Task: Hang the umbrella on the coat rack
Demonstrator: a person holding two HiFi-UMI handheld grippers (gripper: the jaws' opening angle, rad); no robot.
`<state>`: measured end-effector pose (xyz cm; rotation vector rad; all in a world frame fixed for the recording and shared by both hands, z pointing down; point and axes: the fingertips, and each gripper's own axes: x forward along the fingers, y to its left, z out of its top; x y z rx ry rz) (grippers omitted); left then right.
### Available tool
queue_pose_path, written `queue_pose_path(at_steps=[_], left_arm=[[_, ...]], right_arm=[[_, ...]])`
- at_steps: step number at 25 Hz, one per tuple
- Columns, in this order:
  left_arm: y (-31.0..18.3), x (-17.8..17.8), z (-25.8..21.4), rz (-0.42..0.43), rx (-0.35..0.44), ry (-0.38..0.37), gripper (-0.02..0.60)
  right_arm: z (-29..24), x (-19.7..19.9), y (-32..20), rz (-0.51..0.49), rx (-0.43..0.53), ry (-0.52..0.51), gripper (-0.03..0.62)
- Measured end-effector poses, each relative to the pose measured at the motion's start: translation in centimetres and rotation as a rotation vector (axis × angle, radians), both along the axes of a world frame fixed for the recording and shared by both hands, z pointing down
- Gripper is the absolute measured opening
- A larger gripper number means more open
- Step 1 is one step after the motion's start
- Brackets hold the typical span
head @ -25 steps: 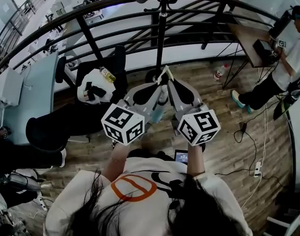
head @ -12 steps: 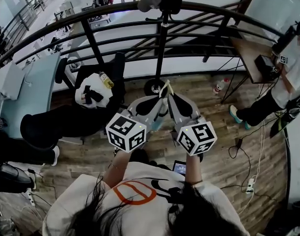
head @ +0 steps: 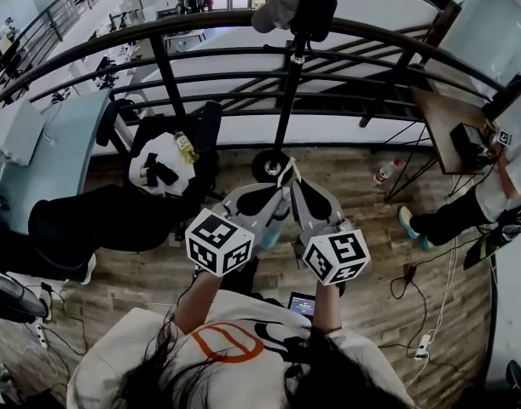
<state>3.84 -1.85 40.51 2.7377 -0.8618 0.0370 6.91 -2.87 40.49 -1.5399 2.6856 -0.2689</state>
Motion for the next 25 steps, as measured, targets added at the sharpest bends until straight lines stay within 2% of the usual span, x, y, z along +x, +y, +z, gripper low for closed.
queue_pose_path(at_steps=[7, 11, 15, 25], left_arm=[[-7.6, 0.5, 0.8, 0.009, 0.009, 0.006, 0.0], [-13.8, 1.1, -2.0, 0.028, 0.014, 0.001, 0.0], [-18.4, 0.4, -3.9, 0.045, 0.027, 0.028, 0.0], [-28.0, 1.0, -6.6, 0.142, 0.139, 0.066, 0.0]], right_arm=[[0.7, 0.0, -7.5, 0.004, 0.023, 0.041, 0.026], [-2.1, 0.7, -13.6, 0.023, 0.027, 0.015, 0.026], [-4.4, -0.5, -18.0, 0.019, 0.049, 0.008, 0.025], [-7.0, 0.2, -27.6, 0.076, 0.119, 0.057, 0.026]])
